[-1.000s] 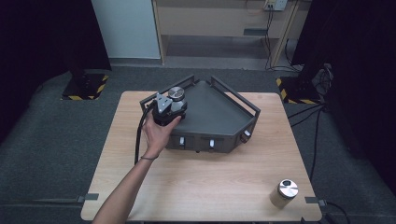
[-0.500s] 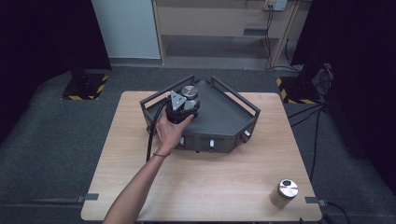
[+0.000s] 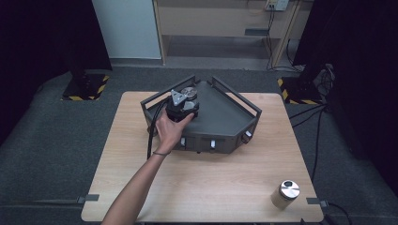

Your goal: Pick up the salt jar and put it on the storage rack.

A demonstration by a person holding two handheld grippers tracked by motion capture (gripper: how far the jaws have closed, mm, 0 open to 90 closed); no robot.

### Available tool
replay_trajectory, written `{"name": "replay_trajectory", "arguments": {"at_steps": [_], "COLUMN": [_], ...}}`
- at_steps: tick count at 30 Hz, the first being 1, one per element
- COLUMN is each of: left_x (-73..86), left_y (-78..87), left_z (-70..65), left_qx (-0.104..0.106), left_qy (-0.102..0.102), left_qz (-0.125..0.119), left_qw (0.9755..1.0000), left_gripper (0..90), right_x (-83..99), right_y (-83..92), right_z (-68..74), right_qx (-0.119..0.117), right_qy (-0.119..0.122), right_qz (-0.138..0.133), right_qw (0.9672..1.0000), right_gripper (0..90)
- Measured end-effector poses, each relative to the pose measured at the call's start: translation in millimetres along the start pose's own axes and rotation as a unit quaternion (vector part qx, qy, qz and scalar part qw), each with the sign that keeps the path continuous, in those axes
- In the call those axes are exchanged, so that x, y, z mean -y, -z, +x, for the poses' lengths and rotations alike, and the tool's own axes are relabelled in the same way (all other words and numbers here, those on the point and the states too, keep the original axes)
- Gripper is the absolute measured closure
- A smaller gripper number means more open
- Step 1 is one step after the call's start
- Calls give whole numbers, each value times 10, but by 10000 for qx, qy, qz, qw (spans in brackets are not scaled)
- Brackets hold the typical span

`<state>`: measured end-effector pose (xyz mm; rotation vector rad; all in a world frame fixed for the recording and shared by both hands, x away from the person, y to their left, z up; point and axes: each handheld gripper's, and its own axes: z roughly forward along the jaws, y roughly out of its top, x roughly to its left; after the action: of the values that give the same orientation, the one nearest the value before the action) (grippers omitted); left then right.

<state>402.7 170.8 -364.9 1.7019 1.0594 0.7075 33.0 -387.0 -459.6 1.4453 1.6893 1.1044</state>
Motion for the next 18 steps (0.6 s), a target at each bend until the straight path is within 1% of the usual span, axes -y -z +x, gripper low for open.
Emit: {"name": "replay_trajectory", "arguments": {"at_steps": [4,5,6,7,8,9,10,14,15,16,17,18], "left_x": [-9,-12,-12,36,54,64,71,91,113,113,156,170], "left_y": [10,16,16,25,30,38,47,98,171,171,285,356], "left_z": [20,23,23,9,10,4,2,21,38,38,57,78], "left_qx": [37,62,62,37,32,-7,-27,-6,-7,-7,-15,14], "left_qy": [-3,-63,-63,-1,59,43,8,-17,-40,-40,-72,-76], "left_qz": [42,58,58,-97,-173,-225,-260,-260,-298,-298,-410,-422], "left_qw": [10000,9999,9999,9999,9998,9997,9997,9997,9995,9995,9991,9991], "left_gripper": [298,295,292,276,251,236,215,186,181,174,172,170], "right_x": [-5,-5,-5,-7,-11,-18,-19,-16,-16,-16,-16,-15], "right_y": [2,3,3,5,7,9,13,26,37,37,48,54], "right_z": [11,15,15,19,23,26,28,25,24,24,23,23], "right_qx": [-11,-18,-18,-19,-16,-8,-5,-6,-1,-1,0,0], "right_qy": [1,10,10,13,14,33,32,30,16,16,6,-3], "right_qz": [-5,-18,-18,-20,-14,2,-3,-25,-38,-38,-60,-73], "right_qw": [10000,10000,10000,10000,10000,10000,10000,10000,10000,10000,10000,10000], "right_gripper": [96,96,96,96,96,96,96,96,96,96,96,96]}}
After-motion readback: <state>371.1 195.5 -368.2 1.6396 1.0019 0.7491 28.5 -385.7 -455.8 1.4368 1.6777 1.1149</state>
